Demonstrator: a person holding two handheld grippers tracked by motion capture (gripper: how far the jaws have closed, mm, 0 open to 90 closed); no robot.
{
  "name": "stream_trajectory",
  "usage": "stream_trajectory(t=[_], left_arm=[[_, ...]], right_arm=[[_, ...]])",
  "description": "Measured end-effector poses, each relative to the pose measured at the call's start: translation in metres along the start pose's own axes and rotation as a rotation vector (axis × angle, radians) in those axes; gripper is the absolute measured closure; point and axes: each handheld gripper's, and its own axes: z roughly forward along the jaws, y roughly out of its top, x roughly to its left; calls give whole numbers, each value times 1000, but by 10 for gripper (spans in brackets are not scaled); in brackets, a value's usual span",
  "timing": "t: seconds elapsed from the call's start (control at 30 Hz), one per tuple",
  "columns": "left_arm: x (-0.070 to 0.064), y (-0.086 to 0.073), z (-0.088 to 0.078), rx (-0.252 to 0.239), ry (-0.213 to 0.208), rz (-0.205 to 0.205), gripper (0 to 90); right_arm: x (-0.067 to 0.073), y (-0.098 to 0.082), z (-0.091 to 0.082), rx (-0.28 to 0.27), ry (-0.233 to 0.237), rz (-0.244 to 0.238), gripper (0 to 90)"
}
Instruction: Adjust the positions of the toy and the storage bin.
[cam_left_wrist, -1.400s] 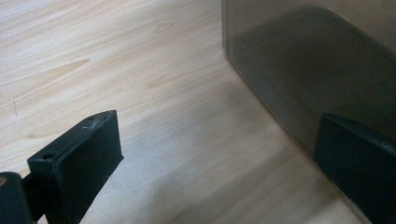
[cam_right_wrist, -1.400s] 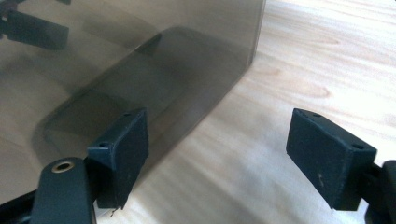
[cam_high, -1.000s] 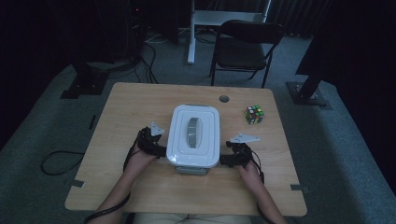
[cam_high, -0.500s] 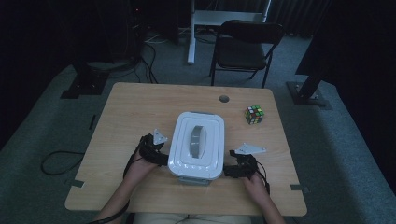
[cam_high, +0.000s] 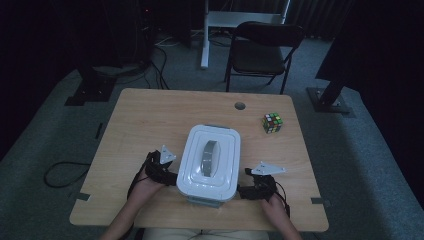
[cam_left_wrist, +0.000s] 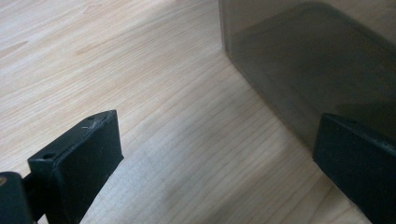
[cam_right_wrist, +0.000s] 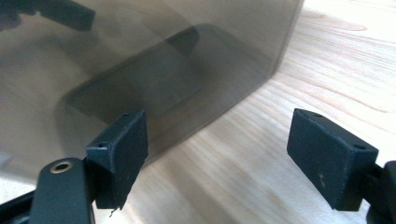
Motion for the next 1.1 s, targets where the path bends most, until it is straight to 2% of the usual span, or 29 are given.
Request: stream_trajectory(t=[0.33,0.43,0.53,0.6,0.63,0.7,0.77,0.87,0.97,1.1], left_arm=[[-3,-2,-7,-1,-2,13,19],[-3,-3,-7,-7,-3,14,18],[2,-7,-5,-20,-33,-3,17],[4,-10,-2,-24,-30,11,17],[5,-12,-2,-44,-38,14,17],[9,-16,-1,-63,-57,1,17],[13,-20,-1,-57,-48,6,17],[19,-26,-3,-50,-43,2,18],[24,-32,-6,-44,-43,-23,17],[31,-41,-10,-25,-53,-70,17]], right_arm=[[6,-1,-2,-4,-16,-17,201],[7,-3,-3,-6,-6,-27,199],[4,-7,-2,15,15,-21,153],[2,-9,-1,21,-16,-28,150],[1,-10,-2,13,-34,-28,145],[-5,-10,-3,-1,-45,-17,137],[-12,-9,-6,-17,-88,-13,137],[-26,-7,-11,-43,-111,41,136],[-42,-3,-18,-68,-137,90,127],[-58,4,-24,-82,-167,101,115]])
